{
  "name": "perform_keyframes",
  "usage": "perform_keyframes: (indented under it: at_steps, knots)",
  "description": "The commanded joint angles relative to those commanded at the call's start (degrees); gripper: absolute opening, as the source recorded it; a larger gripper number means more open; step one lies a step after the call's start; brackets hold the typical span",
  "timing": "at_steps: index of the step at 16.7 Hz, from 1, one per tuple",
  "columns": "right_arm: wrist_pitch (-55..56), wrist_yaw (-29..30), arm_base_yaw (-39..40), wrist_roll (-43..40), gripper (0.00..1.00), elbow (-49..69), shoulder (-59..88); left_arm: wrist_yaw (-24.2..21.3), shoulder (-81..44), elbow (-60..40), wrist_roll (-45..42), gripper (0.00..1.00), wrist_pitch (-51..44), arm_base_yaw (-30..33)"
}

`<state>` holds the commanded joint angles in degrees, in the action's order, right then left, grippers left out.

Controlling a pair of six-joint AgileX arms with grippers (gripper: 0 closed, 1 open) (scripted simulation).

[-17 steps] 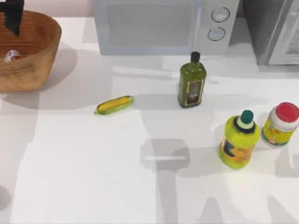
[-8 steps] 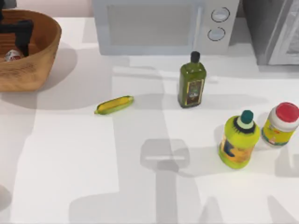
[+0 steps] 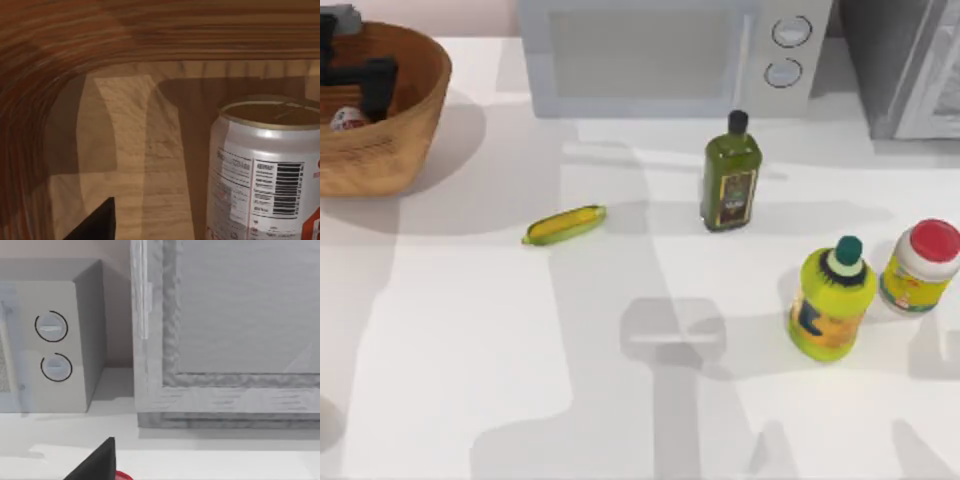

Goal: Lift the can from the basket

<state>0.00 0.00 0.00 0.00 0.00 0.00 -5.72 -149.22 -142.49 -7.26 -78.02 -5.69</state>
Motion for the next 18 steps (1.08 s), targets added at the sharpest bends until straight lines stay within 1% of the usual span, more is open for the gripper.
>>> perform_keyframes:
  at_steps: [4,8,18]
  knots:
    - [0.00,0.00,0.00,0.00,1.00,0.00,0.00,0.01,0.12,7.45,0.19,1.00,7.29,0.18]
    - [0.00,0.00,0.00,0.00,1.00,0.00,0.00,0.02,0.17,8.03,0.22,1.00,7.88,0.21]
    - [0.00,0.00,0.00,0.00,1.00,0.00,0.00,0.02,0.17,8.03,0.22,0.25,7.88,0.21]
